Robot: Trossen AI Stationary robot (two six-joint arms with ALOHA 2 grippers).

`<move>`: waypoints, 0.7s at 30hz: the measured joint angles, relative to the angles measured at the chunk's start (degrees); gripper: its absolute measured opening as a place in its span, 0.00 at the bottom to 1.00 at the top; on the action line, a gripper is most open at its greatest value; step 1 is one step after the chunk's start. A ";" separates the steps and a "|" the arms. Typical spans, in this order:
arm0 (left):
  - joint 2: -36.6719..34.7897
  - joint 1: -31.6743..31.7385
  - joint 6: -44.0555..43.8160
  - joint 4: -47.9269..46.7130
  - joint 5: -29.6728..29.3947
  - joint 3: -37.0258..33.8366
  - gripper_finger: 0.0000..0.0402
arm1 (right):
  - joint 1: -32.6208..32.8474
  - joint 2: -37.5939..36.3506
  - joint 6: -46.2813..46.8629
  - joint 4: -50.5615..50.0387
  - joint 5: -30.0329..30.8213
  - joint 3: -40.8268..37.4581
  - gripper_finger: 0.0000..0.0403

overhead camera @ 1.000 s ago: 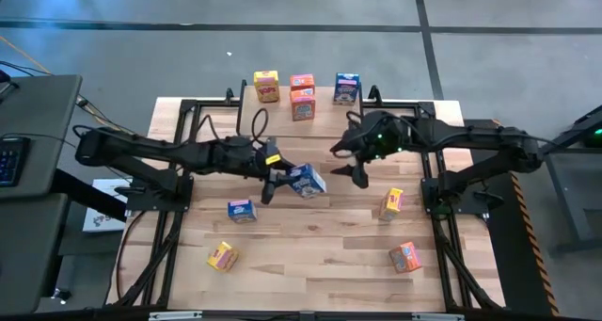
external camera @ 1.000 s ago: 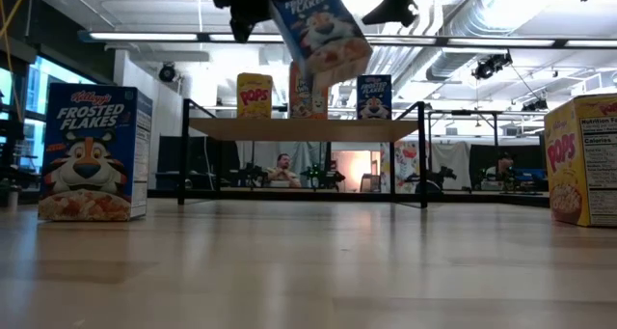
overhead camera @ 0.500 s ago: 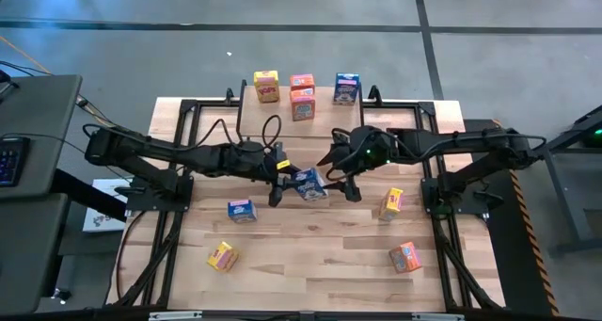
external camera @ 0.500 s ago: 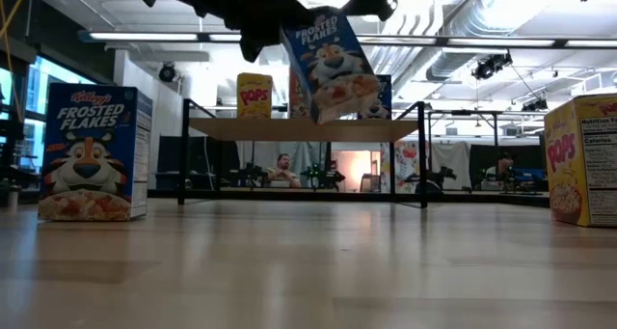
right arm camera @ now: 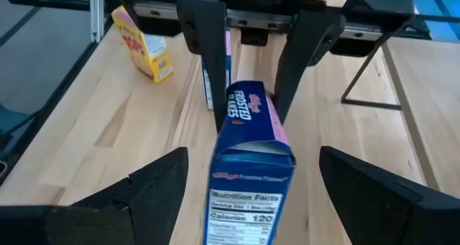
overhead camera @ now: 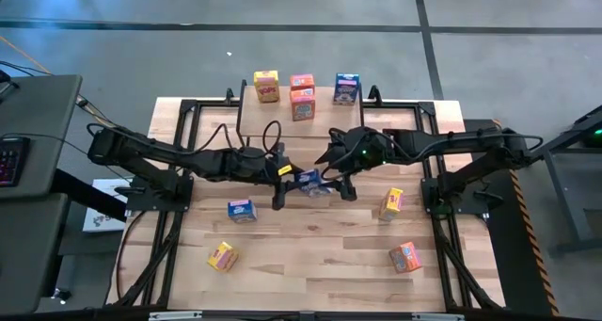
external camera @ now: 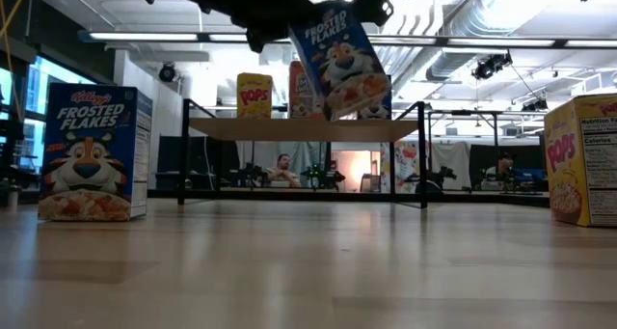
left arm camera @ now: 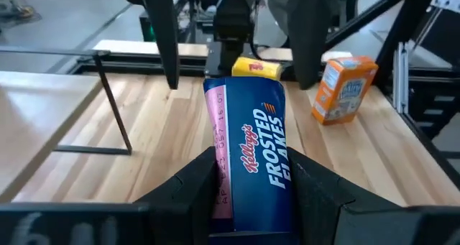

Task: Stack cereal on shelf
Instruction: Put the top blue cereal box on the shelf aligned with the other blue cereal box

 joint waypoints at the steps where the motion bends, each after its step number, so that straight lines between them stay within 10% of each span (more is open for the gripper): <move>1: 0.00 -0.02 0.02 0.02 -0.65 0.00 0.34 | 0.00 0.00 0.02 0.04 -0.17 0.00 0.76; 21: 0.02 0.00 1.54 6.10 -1.92 0.02 0.34 | 0.00 0.00 0.59 0.63 0.84 0.00 0.76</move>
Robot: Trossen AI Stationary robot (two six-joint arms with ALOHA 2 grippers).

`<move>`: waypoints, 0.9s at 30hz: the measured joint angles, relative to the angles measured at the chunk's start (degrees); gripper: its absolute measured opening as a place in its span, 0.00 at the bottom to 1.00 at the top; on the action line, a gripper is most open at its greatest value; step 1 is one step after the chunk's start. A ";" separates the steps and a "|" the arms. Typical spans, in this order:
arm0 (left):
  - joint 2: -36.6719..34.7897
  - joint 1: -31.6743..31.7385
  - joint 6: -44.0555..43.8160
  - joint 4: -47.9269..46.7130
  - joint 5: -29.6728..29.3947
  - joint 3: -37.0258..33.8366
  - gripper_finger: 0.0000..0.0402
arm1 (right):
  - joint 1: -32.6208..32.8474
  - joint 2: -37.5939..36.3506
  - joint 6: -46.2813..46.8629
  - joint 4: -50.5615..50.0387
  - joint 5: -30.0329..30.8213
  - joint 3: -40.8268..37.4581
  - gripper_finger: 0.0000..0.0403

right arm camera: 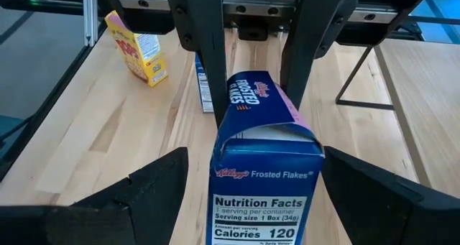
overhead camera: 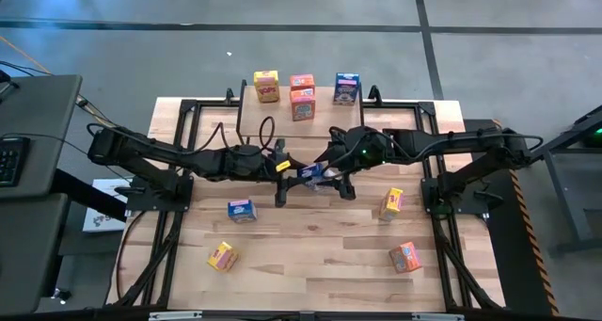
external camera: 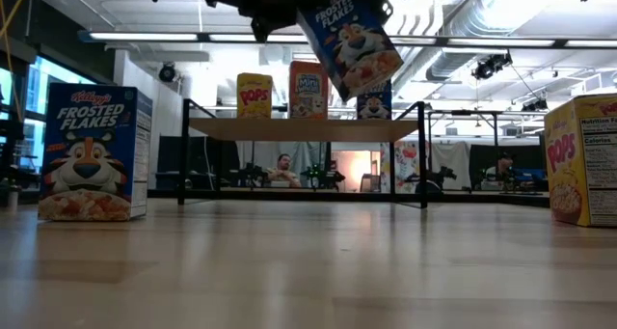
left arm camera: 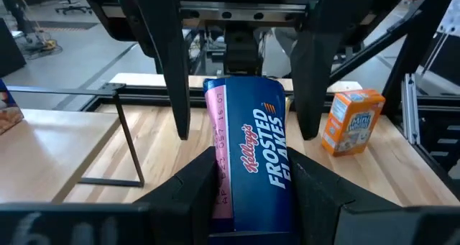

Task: Stack cereal on shelf
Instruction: Put the top blue cereal box on the shelf aligned with the other blue cereal box

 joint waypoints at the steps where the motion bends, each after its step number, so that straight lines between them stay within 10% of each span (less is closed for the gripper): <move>1: 0.00 0.00 0.01 0.02 0.00 0.00 0.34 | 0.00 0.00 0.04 0.00 0.00 0.00 0.76; 27: 0.00 0.02 -1.70 2.68 0.02 0.00 0.39 | 0.02 -0.02 0.07 -0.09 1.31 0.00 0.55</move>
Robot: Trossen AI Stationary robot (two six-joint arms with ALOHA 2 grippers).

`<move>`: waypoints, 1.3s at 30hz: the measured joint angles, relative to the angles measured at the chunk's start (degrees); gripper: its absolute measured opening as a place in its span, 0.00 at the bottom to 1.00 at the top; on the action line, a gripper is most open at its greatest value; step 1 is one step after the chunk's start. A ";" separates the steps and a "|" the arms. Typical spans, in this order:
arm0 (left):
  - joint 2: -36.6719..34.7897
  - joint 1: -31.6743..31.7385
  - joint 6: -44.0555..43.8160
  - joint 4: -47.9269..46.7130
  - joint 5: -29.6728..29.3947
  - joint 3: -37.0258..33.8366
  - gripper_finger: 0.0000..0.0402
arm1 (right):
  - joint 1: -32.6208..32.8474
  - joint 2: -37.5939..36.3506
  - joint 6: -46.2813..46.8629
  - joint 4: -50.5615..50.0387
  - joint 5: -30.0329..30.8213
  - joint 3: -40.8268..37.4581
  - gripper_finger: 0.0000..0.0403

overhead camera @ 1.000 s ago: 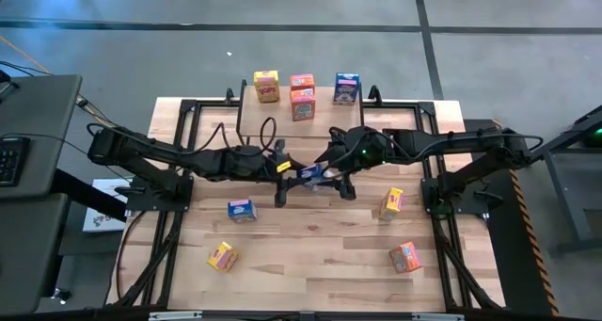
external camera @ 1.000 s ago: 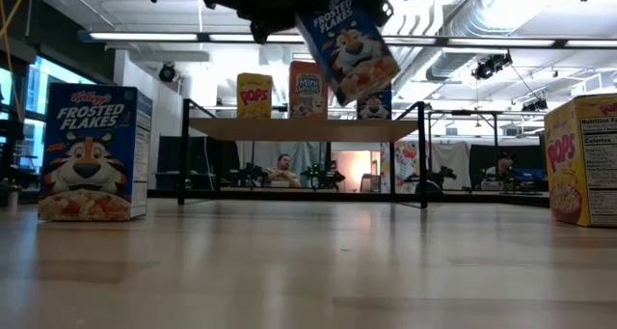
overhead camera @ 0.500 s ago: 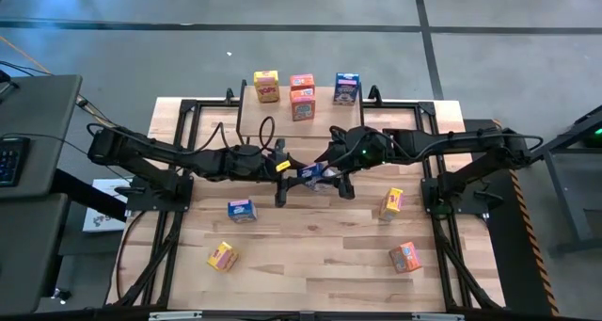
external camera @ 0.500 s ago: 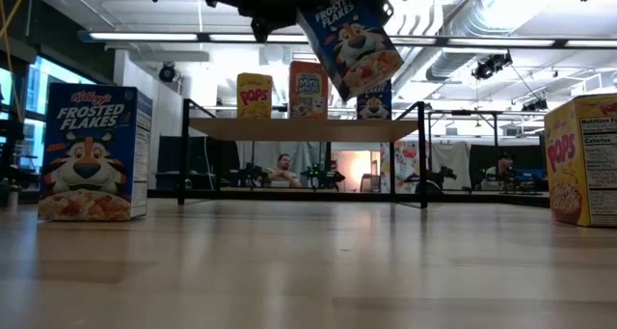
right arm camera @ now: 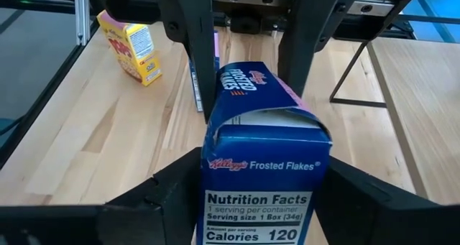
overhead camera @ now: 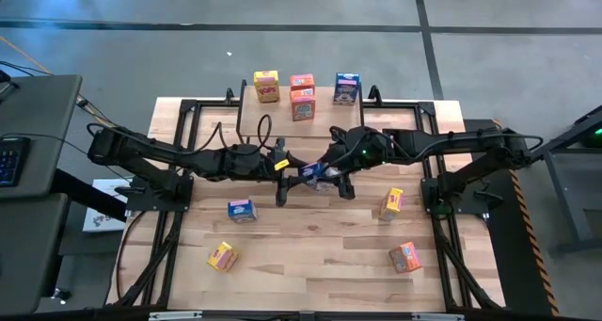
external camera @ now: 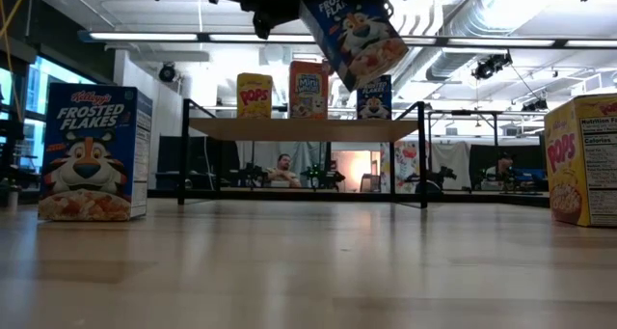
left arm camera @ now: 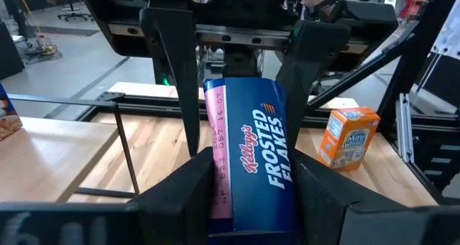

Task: Stack cereal on shelf
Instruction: Put the top blue cereal box on the shelf aligned with the other blue cereal box

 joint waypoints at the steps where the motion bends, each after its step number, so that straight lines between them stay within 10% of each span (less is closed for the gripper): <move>1: 0.00 0.00 0.00 -0.02 -0.02 0.00 0.40 | 0.00 0.00 0.02 -0.02 0.00 0.00 0.54; 13: 0.00 -0.01 0.03 -0.03 0.00 0.00 0.44 | 0.00 0.00 0.02 -0.04 -0.04 0.00 0.35; 39: 0.00 0.02 -2.32 2.08 -4.38 0.00 0.45 | -0.02 -0.07 0.92 0.04 0.04 0.00 0.34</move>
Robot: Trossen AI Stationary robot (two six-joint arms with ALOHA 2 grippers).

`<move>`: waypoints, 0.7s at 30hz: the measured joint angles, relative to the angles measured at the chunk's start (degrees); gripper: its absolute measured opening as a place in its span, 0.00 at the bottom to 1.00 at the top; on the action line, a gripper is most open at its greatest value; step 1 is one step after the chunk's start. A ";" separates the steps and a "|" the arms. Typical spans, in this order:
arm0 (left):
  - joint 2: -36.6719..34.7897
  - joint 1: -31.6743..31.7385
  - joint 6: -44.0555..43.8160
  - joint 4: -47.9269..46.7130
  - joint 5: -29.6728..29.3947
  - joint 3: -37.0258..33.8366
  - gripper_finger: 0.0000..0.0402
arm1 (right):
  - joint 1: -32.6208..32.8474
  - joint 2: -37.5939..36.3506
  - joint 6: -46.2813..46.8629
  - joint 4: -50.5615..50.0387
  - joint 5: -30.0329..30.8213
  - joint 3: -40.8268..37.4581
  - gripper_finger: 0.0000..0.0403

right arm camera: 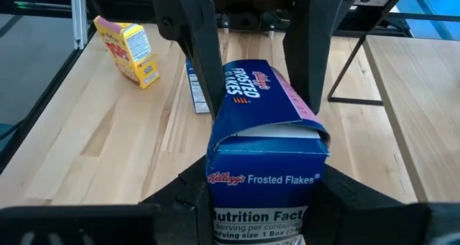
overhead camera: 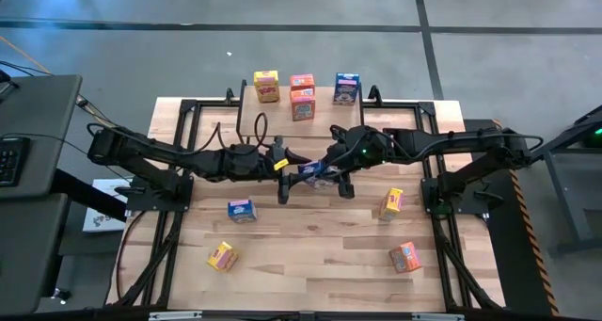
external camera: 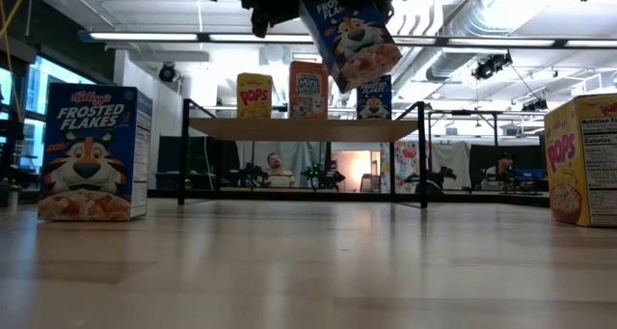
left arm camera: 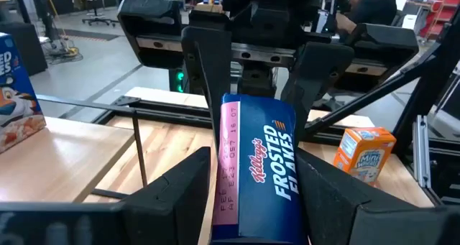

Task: Stack cereal on shelf
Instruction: Put the top blue cereal box on the shelf aligned with the other blue cereal box

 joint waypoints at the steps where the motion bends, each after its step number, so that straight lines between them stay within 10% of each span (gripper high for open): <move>1: 0.00 0.02 -0.06 0.02 0.34 0.00 0.45 | 0.00 0.00 -0.02 -0.02 -0.07 0.00 0.34; 21: -5.87 0.09 5.91 1.43 1.65 0.07 0.56 | -0.82 -2.24 -1.56 -2.24 1.16 0.00 0.34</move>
